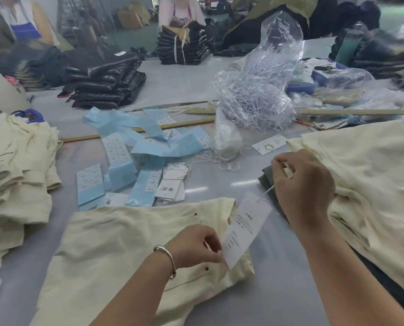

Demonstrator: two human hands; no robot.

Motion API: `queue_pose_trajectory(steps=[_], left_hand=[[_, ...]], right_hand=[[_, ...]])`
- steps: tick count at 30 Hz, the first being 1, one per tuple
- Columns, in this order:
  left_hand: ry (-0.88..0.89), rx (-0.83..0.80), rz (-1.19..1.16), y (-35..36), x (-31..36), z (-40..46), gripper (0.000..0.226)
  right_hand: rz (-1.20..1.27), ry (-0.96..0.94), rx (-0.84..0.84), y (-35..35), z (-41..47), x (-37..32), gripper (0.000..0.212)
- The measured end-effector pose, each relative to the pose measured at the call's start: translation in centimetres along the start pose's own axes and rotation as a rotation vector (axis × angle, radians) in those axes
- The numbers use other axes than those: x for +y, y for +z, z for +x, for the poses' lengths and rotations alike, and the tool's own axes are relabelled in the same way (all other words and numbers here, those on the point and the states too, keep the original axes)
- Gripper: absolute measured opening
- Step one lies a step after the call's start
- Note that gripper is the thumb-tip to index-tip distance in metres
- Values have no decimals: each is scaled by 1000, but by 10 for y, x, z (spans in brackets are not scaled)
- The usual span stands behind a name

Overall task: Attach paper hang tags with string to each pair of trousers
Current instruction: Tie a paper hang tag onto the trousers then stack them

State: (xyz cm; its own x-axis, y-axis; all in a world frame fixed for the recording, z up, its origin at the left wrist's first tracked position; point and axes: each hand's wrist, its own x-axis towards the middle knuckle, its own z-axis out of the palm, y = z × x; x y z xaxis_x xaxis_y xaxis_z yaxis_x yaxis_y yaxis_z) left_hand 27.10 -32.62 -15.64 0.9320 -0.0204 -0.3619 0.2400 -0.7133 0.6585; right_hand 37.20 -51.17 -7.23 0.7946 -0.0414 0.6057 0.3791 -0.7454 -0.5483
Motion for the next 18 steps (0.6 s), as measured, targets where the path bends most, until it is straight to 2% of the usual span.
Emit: queue_pose_trajectory(steps=[2,4,7,11,13,16,18], left_hand=[[-18,-60,1,10,-2,2,25],[-2,-46,68,18,-4,5,29],[30,49,40,29,-3,6,30],[81,190,40,42,2,6,55],[120,170,86,49,1,11,44],[141,154,134,59,0,17,14],[147,167,67,61,1,18,11]], right_hand=[[53,-83,26,3,-2,-2,5],[63,-149,65,6,-6,-4,5],[74,-212,185,4,-4,-3,6],[87,-153,241,-4,17,10,11],[101,-197,205,-3,17,13,10],[145,-264,75,5,2,13,5],[177,-262,-25,11,-12,16,3]])
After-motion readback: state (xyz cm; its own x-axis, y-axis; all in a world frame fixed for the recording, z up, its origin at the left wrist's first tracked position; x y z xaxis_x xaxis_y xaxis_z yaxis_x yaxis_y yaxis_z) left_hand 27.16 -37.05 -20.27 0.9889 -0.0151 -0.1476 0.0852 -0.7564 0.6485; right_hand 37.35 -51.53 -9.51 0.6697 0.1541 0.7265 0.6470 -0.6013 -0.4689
